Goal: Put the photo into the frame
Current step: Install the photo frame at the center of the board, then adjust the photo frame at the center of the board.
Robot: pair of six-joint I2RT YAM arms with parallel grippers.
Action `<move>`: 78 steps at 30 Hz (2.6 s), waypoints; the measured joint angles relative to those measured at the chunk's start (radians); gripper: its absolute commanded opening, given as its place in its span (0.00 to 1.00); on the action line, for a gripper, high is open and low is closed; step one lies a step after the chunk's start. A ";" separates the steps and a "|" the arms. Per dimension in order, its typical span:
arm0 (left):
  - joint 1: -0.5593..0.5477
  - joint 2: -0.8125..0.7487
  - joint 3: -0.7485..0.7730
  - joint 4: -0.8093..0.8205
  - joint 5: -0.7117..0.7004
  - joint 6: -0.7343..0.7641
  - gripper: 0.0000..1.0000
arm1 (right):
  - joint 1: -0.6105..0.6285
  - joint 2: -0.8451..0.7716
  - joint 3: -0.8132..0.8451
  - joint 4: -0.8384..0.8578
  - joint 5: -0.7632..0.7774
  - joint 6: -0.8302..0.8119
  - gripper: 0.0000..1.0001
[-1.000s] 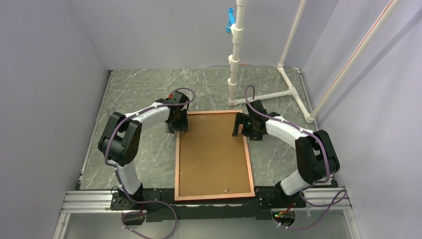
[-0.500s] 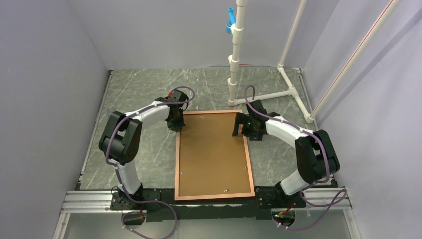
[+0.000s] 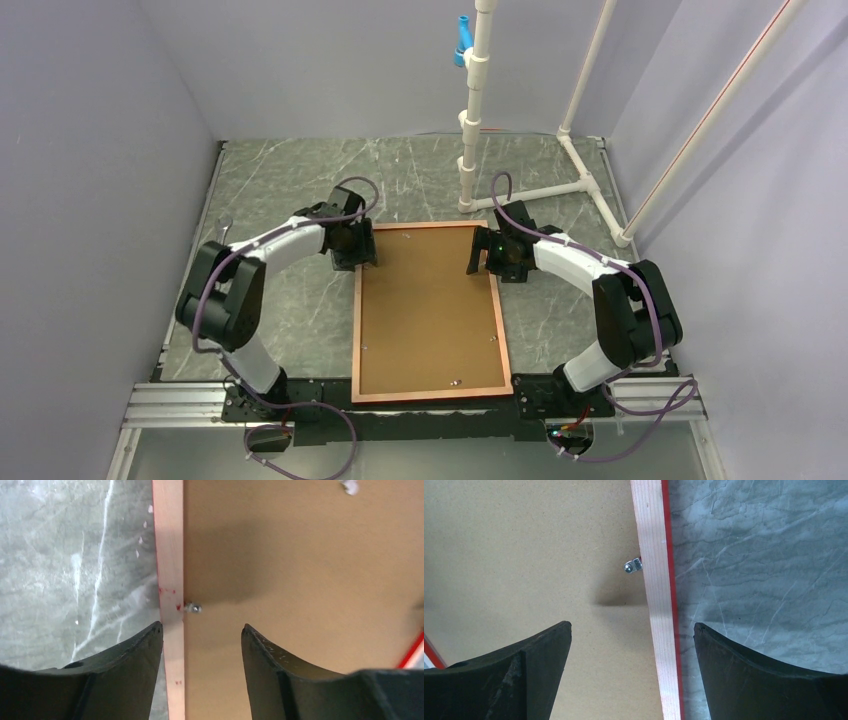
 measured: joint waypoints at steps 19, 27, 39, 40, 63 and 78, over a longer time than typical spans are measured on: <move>0.009 -0.274 -0.324 0.026 0.067 -0.011 0.46 | 0.000 -0.125 -0.114 -0.039 0.010 0.007 0.96; -0.024 -0.288 -0.382 0.113 0.083 -0.041 0.20 | 0.017 -0.113 -0.136 -0.040 0.000 0.015 0.95; -0.036 -0.463 -0.519 0.152 0.017 -0.108 0.00 | 0.186 0.047 0.028 -0.099 0.042 0.034 0.95; -0.035 -0.485 -0.531 0.147 -0.005 -0.114 0.00 | 0.194 0.064 0.047 -0.099 0.042 0.035 0.95; 0.013 -0.712 -0.669 0.102 -0.149 -0.367 0.00 | 0.211 0.047 0.243 -0.101 0.083 0.019 1.00; -0.058 -0.681 -0.676 0.162 -0.147 -0.522 0.00 | 0.156 -0.465 -0.263 -0.126 -0.048 0.183 0.97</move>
